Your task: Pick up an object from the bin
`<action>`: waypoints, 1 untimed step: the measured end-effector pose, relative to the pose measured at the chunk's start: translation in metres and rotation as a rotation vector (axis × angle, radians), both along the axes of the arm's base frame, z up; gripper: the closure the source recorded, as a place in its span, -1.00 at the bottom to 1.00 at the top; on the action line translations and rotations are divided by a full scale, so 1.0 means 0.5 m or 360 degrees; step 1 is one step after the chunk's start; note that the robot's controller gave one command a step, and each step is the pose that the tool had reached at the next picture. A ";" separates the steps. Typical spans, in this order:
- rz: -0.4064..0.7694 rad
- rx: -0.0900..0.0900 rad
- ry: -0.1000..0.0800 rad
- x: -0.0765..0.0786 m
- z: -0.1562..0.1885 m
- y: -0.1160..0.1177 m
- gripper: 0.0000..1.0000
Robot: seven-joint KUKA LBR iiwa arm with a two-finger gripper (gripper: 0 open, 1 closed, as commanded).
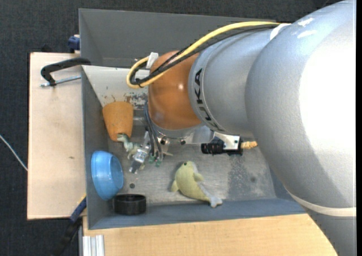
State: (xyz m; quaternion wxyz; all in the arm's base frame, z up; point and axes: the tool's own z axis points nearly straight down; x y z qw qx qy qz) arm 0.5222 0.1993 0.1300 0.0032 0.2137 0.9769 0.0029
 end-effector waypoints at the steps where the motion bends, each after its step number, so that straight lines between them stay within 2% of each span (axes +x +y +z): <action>1: 0.0004 -0.0001 0.0004 0.002 0.034 0.003 1.00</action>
Offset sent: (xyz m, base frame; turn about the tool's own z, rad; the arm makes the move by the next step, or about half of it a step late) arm -0.0001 -0.0001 0.0156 0.0000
